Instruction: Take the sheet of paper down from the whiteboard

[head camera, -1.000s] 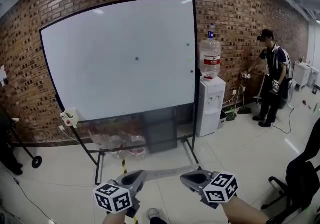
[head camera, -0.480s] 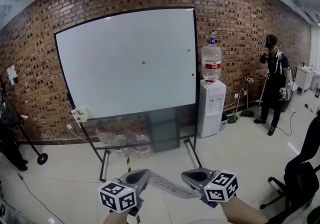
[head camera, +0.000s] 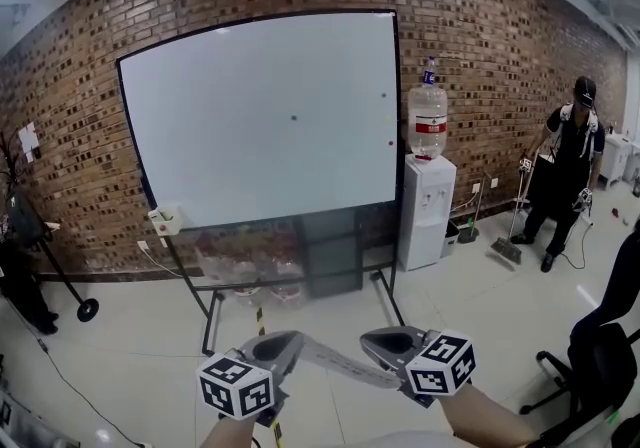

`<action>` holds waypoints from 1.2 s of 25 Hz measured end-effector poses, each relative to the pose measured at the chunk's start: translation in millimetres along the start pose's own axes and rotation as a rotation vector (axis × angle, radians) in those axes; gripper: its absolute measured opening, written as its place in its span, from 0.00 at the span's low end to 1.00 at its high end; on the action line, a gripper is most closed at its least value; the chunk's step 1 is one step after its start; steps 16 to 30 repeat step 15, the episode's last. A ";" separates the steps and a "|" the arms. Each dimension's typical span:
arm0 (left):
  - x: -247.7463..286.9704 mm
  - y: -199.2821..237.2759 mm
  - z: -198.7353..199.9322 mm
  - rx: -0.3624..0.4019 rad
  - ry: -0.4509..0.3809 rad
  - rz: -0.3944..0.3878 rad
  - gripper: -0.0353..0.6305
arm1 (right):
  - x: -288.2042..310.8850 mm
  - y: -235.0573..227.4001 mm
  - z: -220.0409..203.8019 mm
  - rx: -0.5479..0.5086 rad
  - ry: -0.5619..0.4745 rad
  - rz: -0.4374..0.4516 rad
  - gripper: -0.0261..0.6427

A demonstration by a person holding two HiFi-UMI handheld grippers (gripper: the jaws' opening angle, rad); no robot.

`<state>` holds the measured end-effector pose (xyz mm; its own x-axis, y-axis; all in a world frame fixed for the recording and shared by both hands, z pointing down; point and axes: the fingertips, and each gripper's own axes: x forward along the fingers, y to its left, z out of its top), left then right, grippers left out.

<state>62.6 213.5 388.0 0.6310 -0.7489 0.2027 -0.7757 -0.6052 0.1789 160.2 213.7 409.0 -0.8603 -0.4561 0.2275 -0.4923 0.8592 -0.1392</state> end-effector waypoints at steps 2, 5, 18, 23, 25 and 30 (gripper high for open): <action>-1.4 0.5 1.4 -0.001 0.002 -0.001 0.06 | 0.8 1.9 2.1 0.000 0.001 0.001 0.04; -3.0 1.9 0.8 -0.003 0.006 -0.001 0.06 | 2.8 3.8 2.1 0.000 0.005 0.003 0.04; 3.6 5.0 -3.0 -0.005 0.015 -0.005 0.06 | 6.7 -2.1 -2.3 0.001 0.011 0.004 0.04; 3.6 5.0 -3.0 -0.005 0.015 -0.005 0.06 | 6.7 -2.1 -2.3 0.001 0.011 0.004 0.04; 3.6 5.0 -3.0 -0.005 0.015 -0.005 0.06 | 6.7 -2.1 -2.3 0.001 0.011 0.004 0.04; 3.6 5.0 -3.0 -0.005 0.015 -0.005 0.06 | 6.7 -2.1 -2.3 0.001 0.011 0.004 0.04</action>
